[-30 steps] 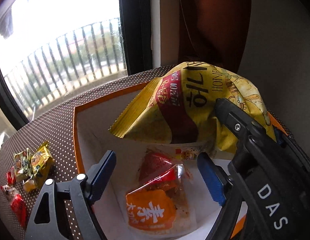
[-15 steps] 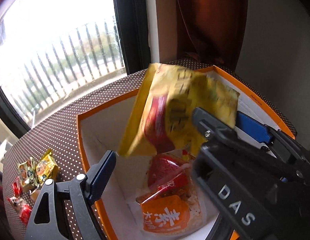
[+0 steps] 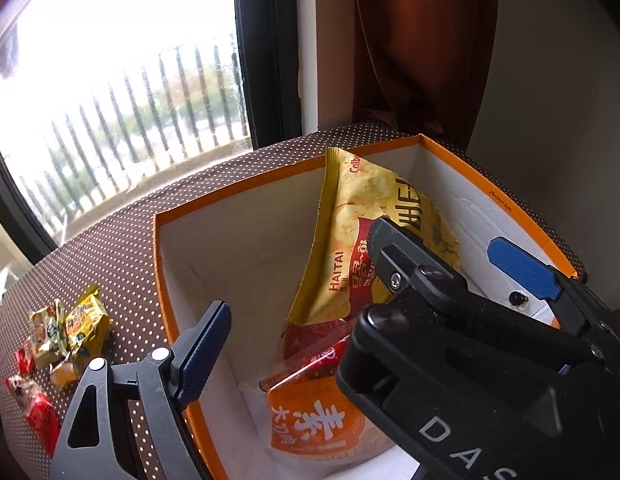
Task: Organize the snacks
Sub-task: 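Lower both packets into the box and open both tools, then move both tools back to the snack pile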
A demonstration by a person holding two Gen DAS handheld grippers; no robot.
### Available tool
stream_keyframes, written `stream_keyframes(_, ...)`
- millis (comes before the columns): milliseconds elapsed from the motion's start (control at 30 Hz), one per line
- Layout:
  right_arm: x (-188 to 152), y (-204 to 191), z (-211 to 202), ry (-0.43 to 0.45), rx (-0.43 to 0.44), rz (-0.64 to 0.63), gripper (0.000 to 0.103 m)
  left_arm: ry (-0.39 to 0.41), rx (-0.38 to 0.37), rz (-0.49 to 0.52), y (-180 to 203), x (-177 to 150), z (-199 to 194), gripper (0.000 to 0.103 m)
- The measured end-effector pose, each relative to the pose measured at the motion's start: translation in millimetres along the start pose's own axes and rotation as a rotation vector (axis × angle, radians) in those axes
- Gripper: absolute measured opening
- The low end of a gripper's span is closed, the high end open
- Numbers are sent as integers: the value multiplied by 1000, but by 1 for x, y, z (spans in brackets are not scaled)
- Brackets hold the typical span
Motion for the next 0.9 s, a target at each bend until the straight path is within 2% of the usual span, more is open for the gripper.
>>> stream_keyframes(400, -14, -33, -37, 54, 21, -64, 94, 128, 61, -47, -20, -19, -54, 92)
stream_keyframes(900, -28, -93, -81, 112, 47, -183, 94, 250, 109, -140, -71, -43, -114, 100)
Point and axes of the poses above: each gripper's, at about its wrist camera, not at the fingertips, and z roughly the way its jaws point, y to its right, x to its top, the point moved 8 cm from there along z, roughly the way its jaws point, and after that the axes turned 5 degrees about x, right-handed, at the moved point
